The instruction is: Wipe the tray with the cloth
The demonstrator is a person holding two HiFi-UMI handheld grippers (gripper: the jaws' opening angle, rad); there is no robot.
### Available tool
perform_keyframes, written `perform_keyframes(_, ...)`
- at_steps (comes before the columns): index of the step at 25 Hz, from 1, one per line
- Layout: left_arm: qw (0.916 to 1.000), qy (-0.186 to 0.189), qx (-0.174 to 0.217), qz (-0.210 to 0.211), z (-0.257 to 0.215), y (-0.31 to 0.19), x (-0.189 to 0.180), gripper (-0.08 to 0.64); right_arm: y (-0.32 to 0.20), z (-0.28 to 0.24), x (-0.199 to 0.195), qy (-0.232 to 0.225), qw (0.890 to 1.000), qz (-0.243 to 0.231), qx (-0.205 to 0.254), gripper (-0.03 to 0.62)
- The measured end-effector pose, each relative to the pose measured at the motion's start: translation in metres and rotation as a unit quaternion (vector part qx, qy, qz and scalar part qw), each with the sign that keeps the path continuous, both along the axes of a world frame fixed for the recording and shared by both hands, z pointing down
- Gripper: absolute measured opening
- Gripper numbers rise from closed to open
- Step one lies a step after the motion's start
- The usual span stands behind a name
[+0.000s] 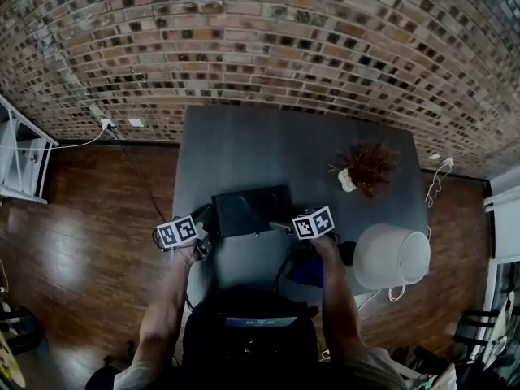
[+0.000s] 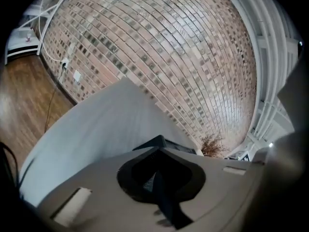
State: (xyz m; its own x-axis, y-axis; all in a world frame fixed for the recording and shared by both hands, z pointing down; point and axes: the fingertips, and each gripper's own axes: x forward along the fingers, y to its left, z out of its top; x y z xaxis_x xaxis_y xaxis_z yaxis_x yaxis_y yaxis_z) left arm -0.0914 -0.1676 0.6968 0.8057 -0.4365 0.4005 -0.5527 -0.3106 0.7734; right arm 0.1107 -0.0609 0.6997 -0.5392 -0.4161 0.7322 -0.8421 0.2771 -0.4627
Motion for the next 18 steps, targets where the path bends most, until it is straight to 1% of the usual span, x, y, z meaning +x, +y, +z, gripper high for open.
perform_keyframes(2, 0.9995, 0.024, 0.002, -0.022, -0.009, -0.019, 0.017, 0.009, 0.012, -0.003, 0.002, -0.019, 0.999, 0.038, 0.006, 0.367)
perform_keyframes(3, 0.9991, 0.027, 0.002, -0.033, -0.011, -0.027, 0.024, 0.009, 0.015, -0.004, 0.003, -0.031, 0.998, 0.061, 0.012, 0.367)
perform_keyframes(4, 0.9991, 0.018, 0.004, -0.039, -0.013, -0.031, 0.031, 0.009, 0.017, -0.004, 0.005, -0.043, 0.995, 0.083, 0.018, 0.367)
perform_keyframes(6, 0.9994, -0.006, 0.02, -0.026, -0.015, -0.033, 0.038, 0.009, 0.014, -0.007, 0.012, -0.067, 0.989, 0.127, 0.033, 0.36)
perform_keyframes(7, 0.9995, -0.01, 0.028, -0.009, -0.016, -0.029, 0.038, 0.009, 0.011, -0.01, 0.017, -0.081, 0.985, 0.146, 0.041, 0.326)
perform_keyframes(8, 0.9993, -0.011, 0.034, 0.011, -0.017, -0.023, 0.037, 0.009, 0.008, -0.013, 0.02, -0.094, 0.982, 0.159, 0.048, 0.318)
perform_keyframes(9, 0.9986, -0.014, 0.04, 0.03, -0.017, -0.015, 0.034, 0.009, 0.006, -0.015, 0.022, -0.102, 0.98, 0.163, 0.052, 0.318)
perform_keyframes(10, 0.9977, -0.019, 0.047, 0.045, -0.016, -0.006, 0.031, 0.009, 0.005, -0.016, 0.022, -0.101, 0.981, 0.159, 0.051, 0.318)
perform_keyframes(11, 0.9969, -0.023, 0.056, 0.05, -0.015, 0.002, 0.028, 0.009, 0.005, -0.014, 0.022, -0.095, 0.983, 0.149, 0.048, 0.318)
perform_keyframes(12, 0.9966, -0.024, 0.063, 0.046, -0.015, 0.006, 0.027, 0.009, 0.005, -0.012, 0.022, -0.086, 0.986, 0.137, 0.044, 0.318)
perform_keyframes(14, 0.9973, -0.018, 0.067, 0.023, -0.015, 0.007, 0.027, 0.009, 0.005, -0.008, 0.022, -0.071, 0.99, 0.12, 0.034, 0.318)
perform_keyframes(18, 0.9981, 0.002, 0.058, -0.02, -0.019, -0.001, 0.03, 0.009, -0.005, -0.007, 0.027, -0.042, 0.992, 0.113, 0.033, 0.318)
